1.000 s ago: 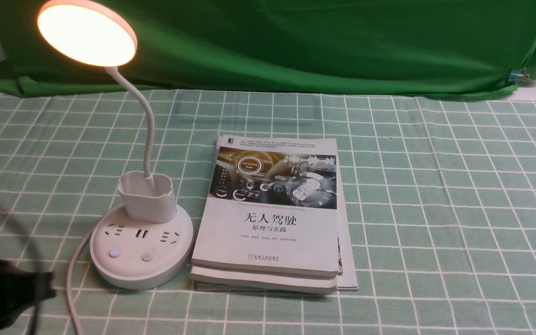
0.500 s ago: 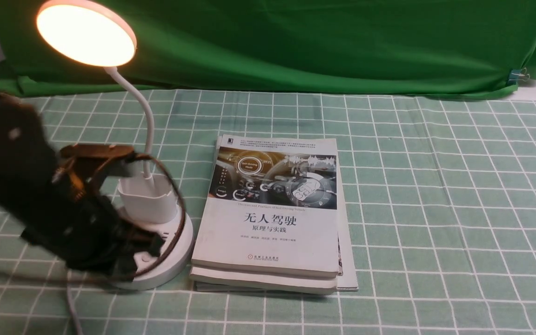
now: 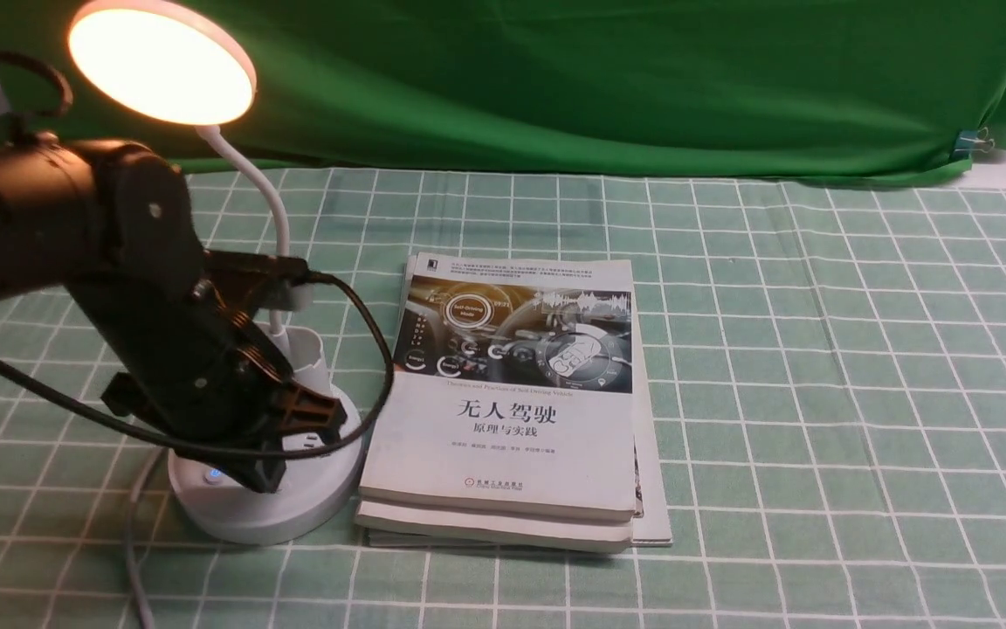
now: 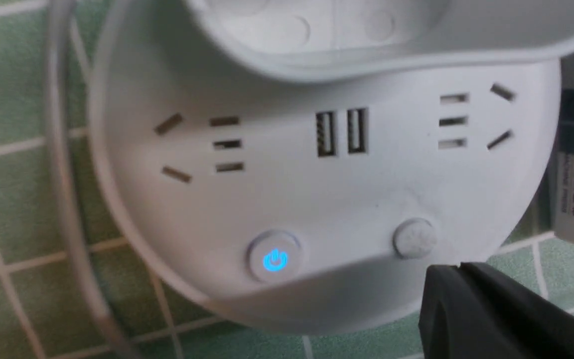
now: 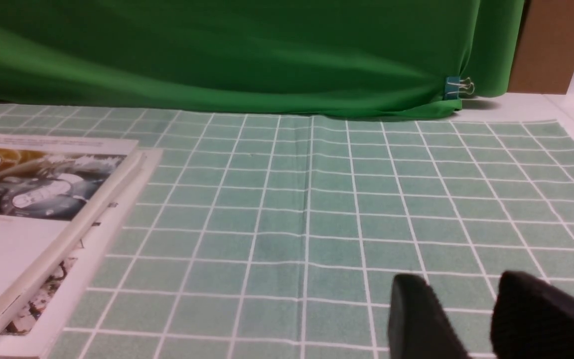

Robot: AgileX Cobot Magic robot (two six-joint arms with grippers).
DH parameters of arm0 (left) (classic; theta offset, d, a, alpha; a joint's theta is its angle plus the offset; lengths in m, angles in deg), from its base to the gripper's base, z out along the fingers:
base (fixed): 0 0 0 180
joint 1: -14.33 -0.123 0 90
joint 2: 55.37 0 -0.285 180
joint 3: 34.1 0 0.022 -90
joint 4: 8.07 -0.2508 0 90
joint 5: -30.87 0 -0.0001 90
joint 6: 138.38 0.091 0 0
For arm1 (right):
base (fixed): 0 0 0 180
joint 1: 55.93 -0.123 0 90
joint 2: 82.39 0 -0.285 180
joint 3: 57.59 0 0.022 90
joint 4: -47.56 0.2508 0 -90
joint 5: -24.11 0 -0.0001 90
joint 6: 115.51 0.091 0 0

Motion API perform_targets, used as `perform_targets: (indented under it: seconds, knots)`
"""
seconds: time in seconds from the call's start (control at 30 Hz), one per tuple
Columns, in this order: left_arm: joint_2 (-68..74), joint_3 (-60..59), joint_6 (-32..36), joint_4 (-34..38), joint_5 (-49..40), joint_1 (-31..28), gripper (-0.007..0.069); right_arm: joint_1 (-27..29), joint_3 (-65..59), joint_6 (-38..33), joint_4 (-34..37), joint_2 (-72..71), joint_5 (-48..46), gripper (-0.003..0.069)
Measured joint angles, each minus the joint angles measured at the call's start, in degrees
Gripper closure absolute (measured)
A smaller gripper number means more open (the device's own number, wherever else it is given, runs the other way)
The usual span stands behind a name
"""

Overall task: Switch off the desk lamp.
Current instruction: Use the left arm to press the button switch on the lamp holder

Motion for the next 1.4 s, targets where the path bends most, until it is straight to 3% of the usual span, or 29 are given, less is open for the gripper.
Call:
perform_targets:
  seconds: [0.4, 1.1, 1.4]
  knots:
    - [0.4, 0.0, -1.4, -3.1, 2.9, 0.7, 0.0624, 0.0, 0.0, 0.0, 0.0, 0.0, 0.0, 0.0417]
    - [3.7, 1.1, -1.4, -2.8, 2.6, 0.6, 0.0624, 0.0, 0.0, 0.0, 0.0, 0.0, 0.0, 0.0417]
    - [-1.2, 1.1, -1.4, -1.7, 2.4, 0.6, 0.0624, 0.0, 0.0, 0.0, 0.0, 0.0, 0.0, 0.0417]
